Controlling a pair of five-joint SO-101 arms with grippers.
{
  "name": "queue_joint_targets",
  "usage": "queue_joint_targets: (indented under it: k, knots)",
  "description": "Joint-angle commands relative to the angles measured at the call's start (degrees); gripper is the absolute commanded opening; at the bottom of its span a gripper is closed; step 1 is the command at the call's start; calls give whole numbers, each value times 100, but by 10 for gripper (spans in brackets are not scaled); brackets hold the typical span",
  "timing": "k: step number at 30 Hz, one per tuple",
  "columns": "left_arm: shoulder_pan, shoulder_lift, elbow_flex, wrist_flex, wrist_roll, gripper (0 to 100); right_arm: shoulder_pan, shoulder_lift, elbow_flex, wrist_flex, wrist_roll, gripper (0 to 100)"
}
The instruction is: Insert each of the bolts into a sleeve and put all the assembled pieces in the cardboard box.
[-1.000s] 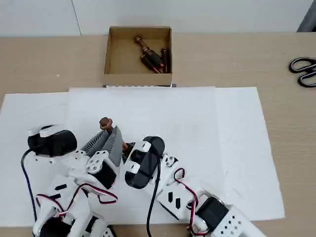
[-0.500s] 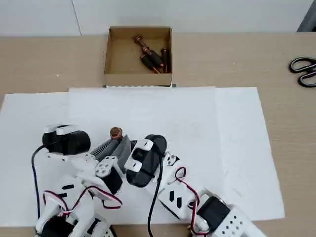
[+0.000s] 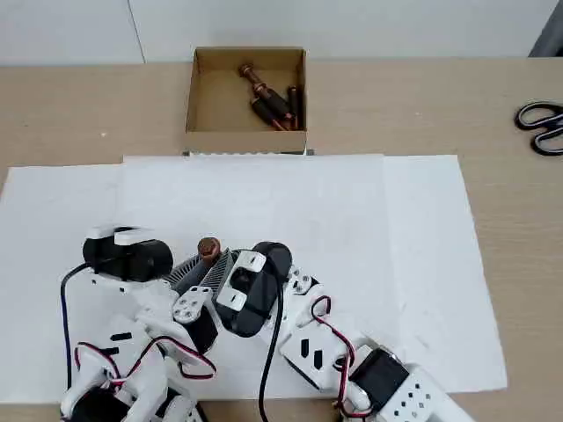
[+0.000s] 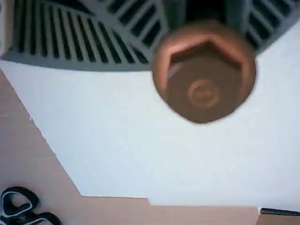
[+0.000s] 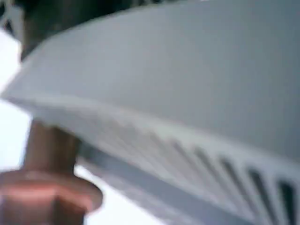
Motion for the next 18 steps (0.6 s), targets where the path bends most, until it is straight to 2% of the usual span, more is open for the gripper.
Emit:
queue_joint_targets:
  k: [1,4,8,11,18]
  knots:
    - [35,35,-127,185,-62,85,198,-92,-563,-145,53,4]
    - [35,35,-242,193,-62,150,198,-92,-554,-136,53,4]
    - [18,35,-435,352,-62,156,198,-84,-457,-136,53,4]
    - [-325,44,-690,396,-105,156,198,-84,-404,-136,53,4]
    - [-1134,44,-1235,431,-853,142,198,-84,-396,-136,53,4]
